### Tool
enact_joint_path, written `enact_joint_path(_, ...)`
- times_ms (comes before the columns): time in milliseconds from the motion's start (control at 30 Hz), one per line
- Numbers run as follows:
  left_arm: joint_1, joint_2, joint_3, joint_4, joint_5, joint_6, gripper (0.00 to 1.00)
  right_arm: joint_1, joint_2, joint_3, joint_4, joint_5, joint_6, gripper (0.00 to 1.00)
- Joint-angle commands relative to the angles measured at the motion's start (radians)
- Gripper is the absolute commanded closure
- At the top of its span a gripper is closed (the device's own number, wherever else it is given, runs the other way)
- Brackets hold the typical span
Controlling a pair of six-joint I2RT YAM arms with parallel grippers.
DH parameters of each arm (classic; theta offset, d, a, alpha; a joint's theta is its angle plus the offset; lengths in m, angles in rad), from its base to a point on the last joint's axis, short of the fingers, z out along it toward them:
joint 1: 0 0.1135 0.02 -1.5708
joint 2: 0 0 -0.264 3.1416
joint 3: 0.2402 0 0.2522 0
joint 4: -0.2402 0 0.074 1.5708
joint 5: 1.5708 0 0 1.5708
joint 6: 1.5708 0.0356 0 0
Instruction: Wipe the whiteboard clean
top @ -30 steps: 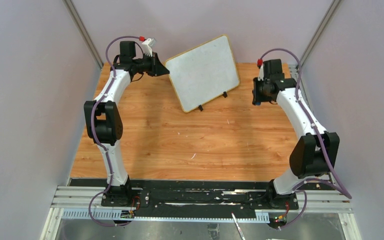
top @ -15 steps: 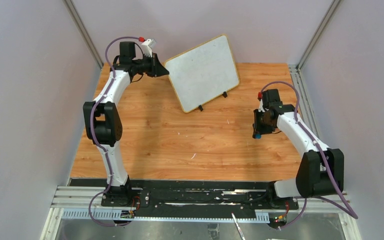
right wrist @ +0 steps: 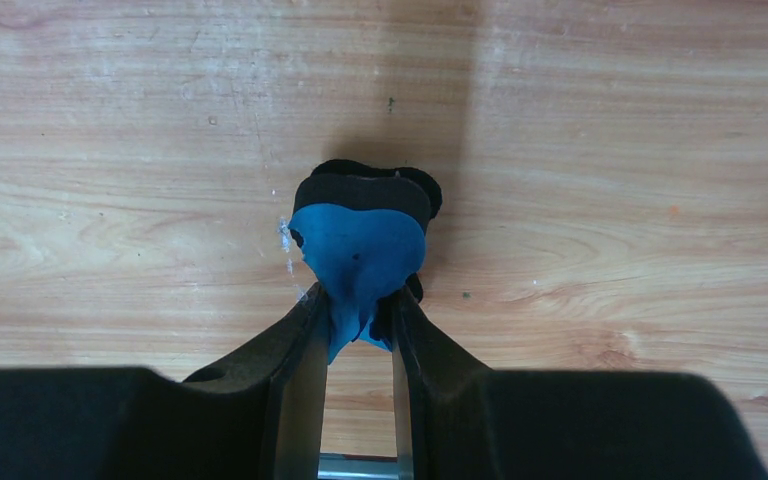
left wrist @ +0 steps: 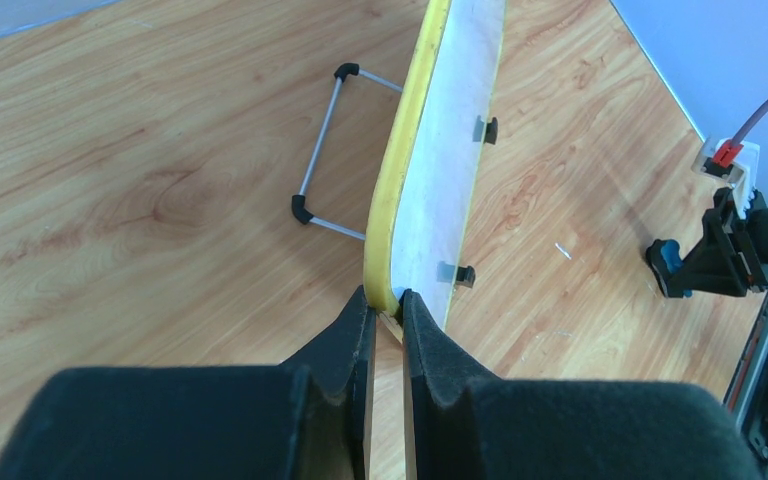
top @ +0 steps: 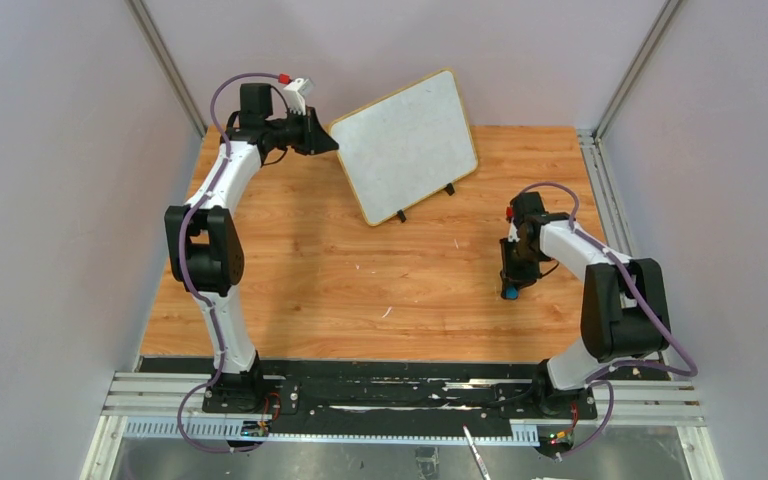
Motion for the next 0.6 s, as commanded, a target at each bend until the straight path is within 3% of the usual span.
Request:
enact_joint_path(0, -0.021, -0.014, -0.027, -0.094, -0.024, 0.069, 1.00, -0.023, 0.016, 0.039, -0.040, 0.008, 0.013, 0.79)
enact_joint_path(133, -0.021, -0.016, -0.025, -0.102, -0.026, 0.074, 1.00, -0.024, 0.016, 0.045, -0.048, 0.003, 0.017, 0.66)
enact_joint_path(500, -0.022, -0.011, -0.026, -0.108, -0.025, 0.078, 1.00, -0.023, -0.076, 0.053, -0.083, 0.028, 0.023, 0.56)
enact_joint_path(533, -0.021, -0.010, -0.025, -0.108, -0.025, 0.078, 1.00, -0.023, -0.100, 0.053, -0.087, 0.029, 0.022, 0.44)
enact_joint_path(567, -0.021, -0.011, -0.025, -0.108, -0.026, 0.078, 1.00, -0.023, -0.122, 0.054, -0.090, 0.029, 0.020, 0.41)
